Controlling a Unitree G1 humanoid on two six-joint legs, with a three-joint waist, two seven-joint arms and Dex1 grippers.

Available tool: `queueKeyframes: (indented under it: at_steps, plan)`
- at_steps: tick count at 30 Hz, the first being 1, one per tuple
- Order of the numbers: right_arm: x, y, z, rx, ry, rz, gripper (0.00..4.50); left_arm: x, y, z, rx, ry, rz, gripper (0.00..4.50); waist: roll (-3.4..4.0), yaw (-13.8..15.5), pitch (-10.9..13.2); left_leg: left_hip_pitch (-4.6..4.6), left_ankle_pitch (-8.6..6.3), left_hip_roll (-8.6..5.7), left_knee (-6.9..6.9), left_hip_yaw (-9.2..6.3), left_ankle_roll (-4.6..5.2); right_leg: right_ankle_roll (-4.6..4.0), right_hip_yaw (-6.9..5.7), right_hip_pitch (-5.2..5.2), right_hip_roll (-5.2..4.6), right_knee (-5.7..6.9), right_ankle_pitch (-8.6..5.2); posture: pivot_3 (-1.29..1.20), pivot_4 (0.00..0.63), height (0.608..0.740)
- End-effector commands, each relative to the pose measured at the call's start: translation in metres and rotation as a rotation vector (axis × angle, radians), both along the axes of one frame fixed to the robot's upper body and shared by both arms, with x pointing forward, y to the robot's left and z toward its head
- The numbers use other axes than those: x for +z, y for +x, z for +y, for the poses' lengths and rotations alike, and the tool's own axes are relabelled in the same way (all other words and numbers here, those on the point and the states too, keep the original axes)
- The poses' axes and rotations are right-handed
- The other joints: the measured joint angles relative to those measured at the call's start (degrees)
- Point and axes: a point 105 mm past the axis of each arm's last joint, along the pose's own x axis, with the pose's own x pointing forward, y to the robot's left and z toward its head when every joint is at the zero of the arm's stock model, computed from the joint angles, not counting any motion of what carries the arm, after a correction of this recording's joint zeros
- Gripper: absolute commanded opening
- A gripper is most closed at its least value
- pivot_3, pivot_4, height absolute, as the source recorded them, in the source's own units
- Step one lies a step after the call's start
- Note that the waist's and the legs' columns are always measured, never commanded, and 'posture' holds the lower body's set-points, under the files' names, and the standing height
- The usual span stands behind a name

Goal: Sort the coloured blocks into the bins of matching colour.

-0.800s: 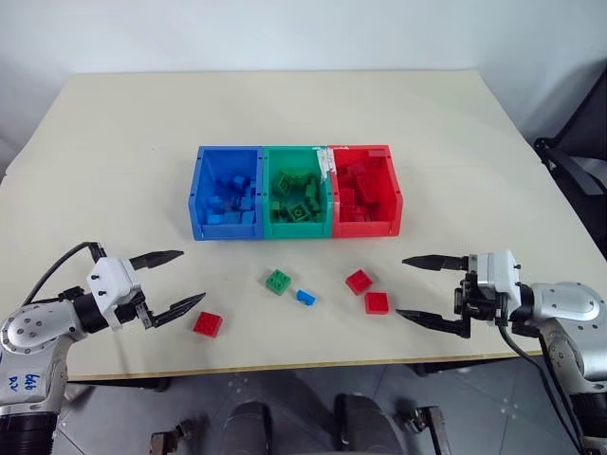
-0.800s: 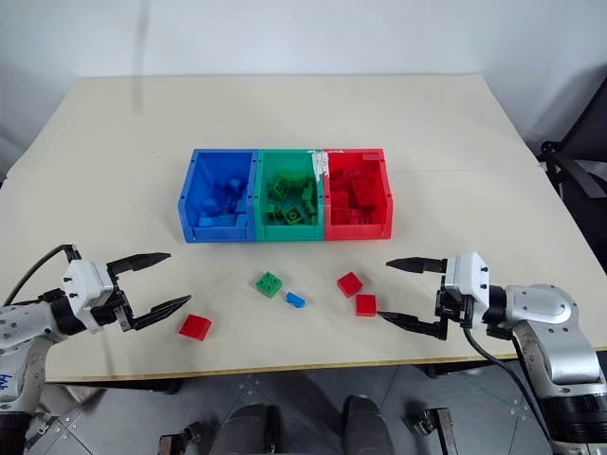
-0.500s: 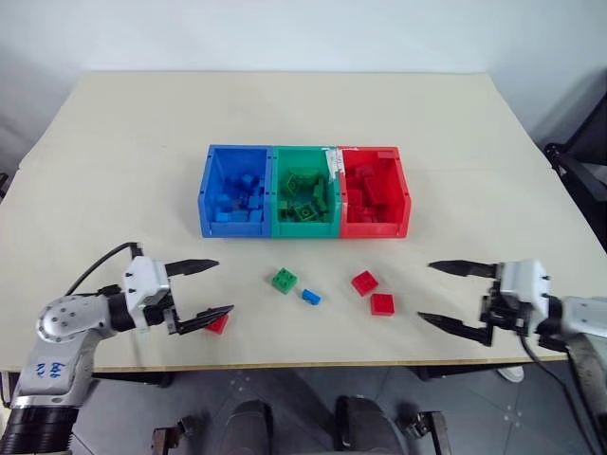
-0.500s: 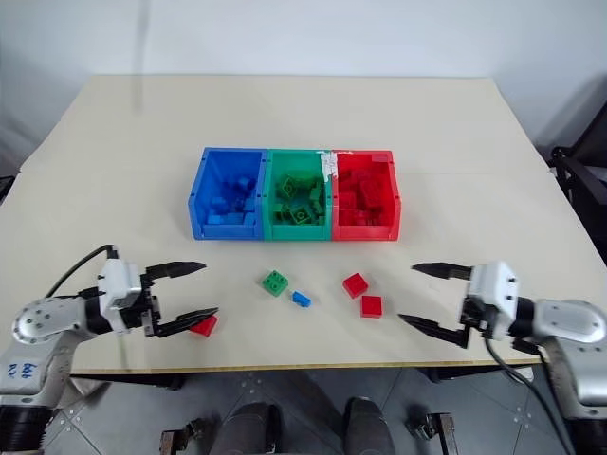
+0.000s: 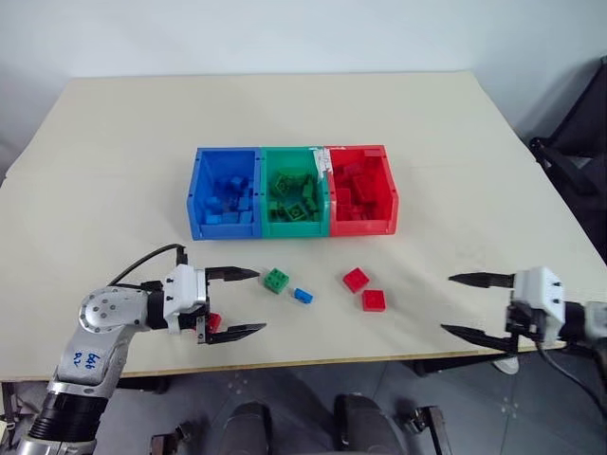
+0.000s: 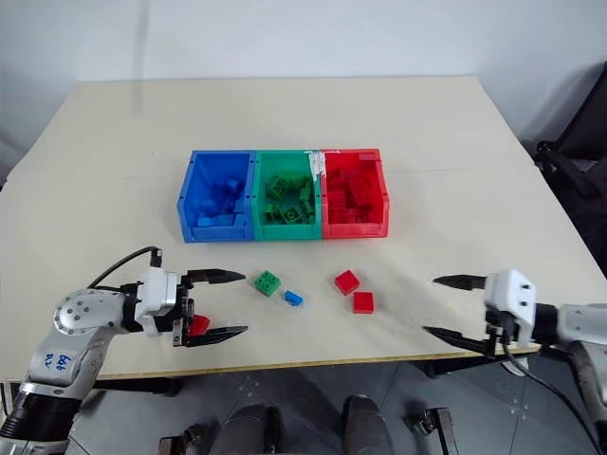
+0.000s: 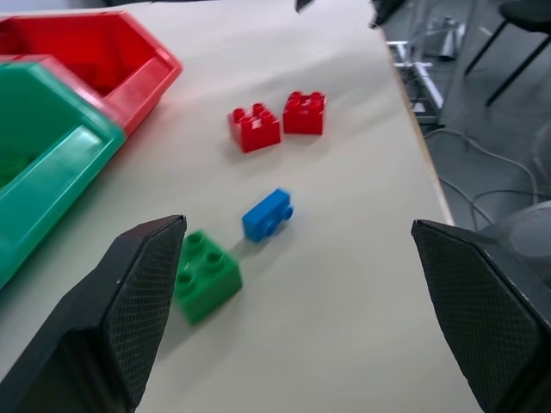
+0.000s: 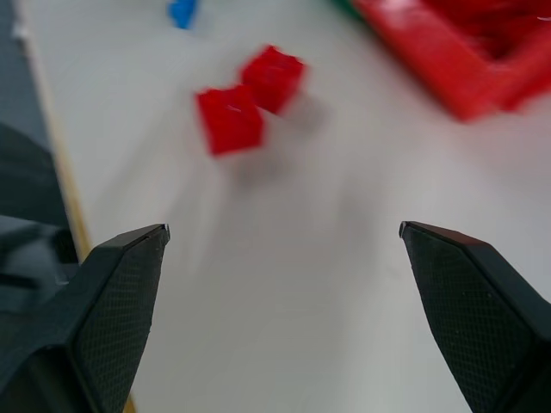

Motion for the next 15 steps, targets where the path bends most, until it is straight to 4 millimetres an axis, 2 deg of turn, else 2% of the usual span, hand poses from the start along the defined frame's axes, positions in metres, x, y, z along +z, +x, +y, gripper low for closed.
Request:
queueKeyframes:
  at_steps: [1,7,14,15]
  plan:
    - [-0.006,0.005,0.022,0.048,-0.027,0.078,4.50,0.008,-0.004,0.019,0.057,-0.005,-0.033,4.44,0.00,0.0,0.0,-0.01,-0.01,-0.02,0.04,0.00,0.02,0.00,0.00,0.01,-0.03,0.00,0.00,0.00,0.150,0.740]
    - [-0.023,0.027,0.054,0.092,-0.036,0.097,4.50,0.005,-0.019,0.038,0.131,0.015,-0.011,4.44,0.00,-0.1,0.0,-0.04,-0.03,-0.04,0.04,-0.03,0.04,0.00,-0.01,-0.02,-0.07,-0.01,0.00,0.00,0.150,0.740]
    - [-0.034,0.037,0.072,0.111,-0.046,0.119,4.50,0.010,-0.021,0.034,0.137,0.006,-0.040,4.44,-0.03,0.3,0.0,-0.07,-0.04,-0.08,0.06,-0.08,0.06,-0.02,-0.04,0.00,-0.11,0.02,0.01,0.00,0.150,0.740]
    - [-0.034,0.037,0.074,0.117,-0.042,0.117,4.31,0.010,-0.021,0.034,0.135,0.008,-0.038,4.48,-0.03,0.2,0.0,-0.07,-0.04,-0.08,0.06,-0.07,0.07,-0.02,-0.03,-0.01,-0.11,0.02,0.01,0.00,0.150,0.740]
